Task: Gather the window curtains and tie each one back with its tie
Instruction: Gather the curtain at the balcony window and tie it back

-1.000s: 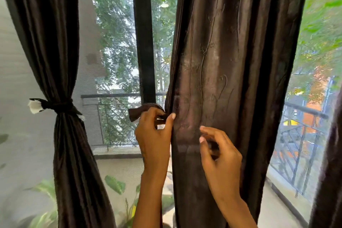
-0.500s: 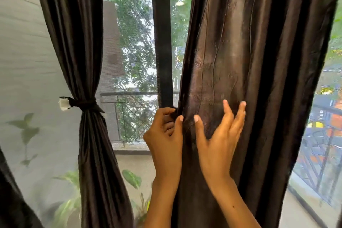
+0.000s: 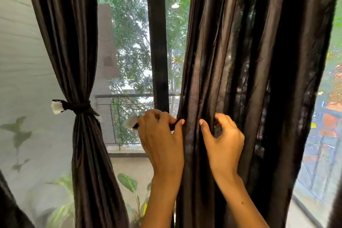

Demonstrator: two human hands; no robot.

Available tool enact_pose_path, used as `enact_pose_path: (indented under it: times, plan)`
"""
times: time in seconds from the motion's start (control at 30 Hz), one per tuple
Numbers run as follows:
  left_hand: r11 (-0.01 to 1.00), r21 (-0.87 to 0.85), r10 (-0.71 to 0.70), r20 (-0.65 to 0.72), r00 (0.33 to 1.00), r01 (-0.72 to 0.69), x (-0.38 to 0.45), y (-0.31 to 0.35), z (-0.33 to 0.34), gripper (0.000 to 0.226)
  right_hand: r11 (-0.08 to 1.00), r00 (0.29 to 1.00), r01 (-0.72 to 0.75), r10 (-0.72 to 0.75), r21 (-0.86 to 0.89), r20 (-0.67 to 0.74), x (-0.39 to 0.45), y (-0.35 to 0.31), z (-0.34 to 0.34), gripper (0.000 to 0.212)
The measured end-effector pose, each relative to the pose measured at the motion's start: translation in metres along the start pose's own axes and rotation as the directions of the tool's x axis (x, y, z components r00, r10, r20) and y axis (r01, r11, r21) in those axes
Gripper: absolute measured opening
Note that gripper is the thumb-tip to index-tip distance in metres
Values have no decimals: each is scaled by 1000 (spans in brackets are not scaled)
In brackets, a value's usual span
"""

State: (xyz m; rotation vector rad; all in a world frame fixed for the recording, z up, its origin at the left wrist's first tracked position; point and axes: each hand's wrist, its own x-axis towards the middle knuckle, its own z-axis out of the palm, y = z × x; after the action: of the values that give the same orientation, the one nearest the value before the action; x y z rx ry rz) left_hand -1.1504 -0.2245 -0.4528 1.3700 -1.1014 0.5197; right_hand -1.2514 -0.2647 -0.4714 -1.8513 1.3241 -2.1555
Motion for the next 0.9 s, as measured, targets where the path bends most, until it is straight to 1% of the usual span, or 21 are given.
enact_pose_path:
  times: [0.03,0.1,0.17,0.23,0.3,0.4,0.43,0.47,0.53,0.57,0.63,0.7,0.8,0.9]
  plan:
    - [1000,25,12,-9,1000,-12,1,0,0,20,1000,1000,2,-2,17,5,0,0,0,18]
    - [1000,-9,0,18,1000,0,1,-1,0,21,999,1000,16,-17,38,14,-2,-2,-1,17]
    - [986,-140,-74,103,992,89,0,-2,1,22,998,1000,24,-25,57,18,-4,-1,-1,19]
    - [944,-274,-139,175,975,184,1,-4,3,23,997,1000,17,-18,78,12,-7,-2,-1,27]
    - [907,-343,-181,205,962,244,3,-5,4,23,995,999,17,-19,99,28,-8,-1,-1,29]
    - [857,-425,-196,256,947,292,5,-8,5,23,991,997,54,-60,120,52,-10,0,0,24]
    - [858,-433,-178,255,950,277,5,-8,4,23,989,995,88,-93,116,42,-11,0,0,23]
    - [884,-408,-145,229,963,230,5,-9,3,23,987,992,116,-120,113,34,-11,0,0,23]
    - [957,-271,-64,139,988,100,5,-11,0,16,984,989,136,-141,118,38,-12,0,0,23]
    - [971,-230,-41,102,994,64,5,-12,-1,13,983,989,137,-144,124,47,-12,0,0,22]
    - [977,-210,-25,66,998,38,7,-14,-4,12,982,988,134,-143,130,65,-12,0,1,21]
    - [972,-225,-53,76,996,69,10,-14,-5,17,983,987,133,-143,130,75,-12,0,1,21]
    - [932,-317,-136,153,979,179,16,-14,-3,17,980,986,138,-150,143,76,-11,0,2,20]
    - [885,-392,-163,244,956,251,16,-15,2,16,978,984,144,-158,149,86,-11,0,5,20]
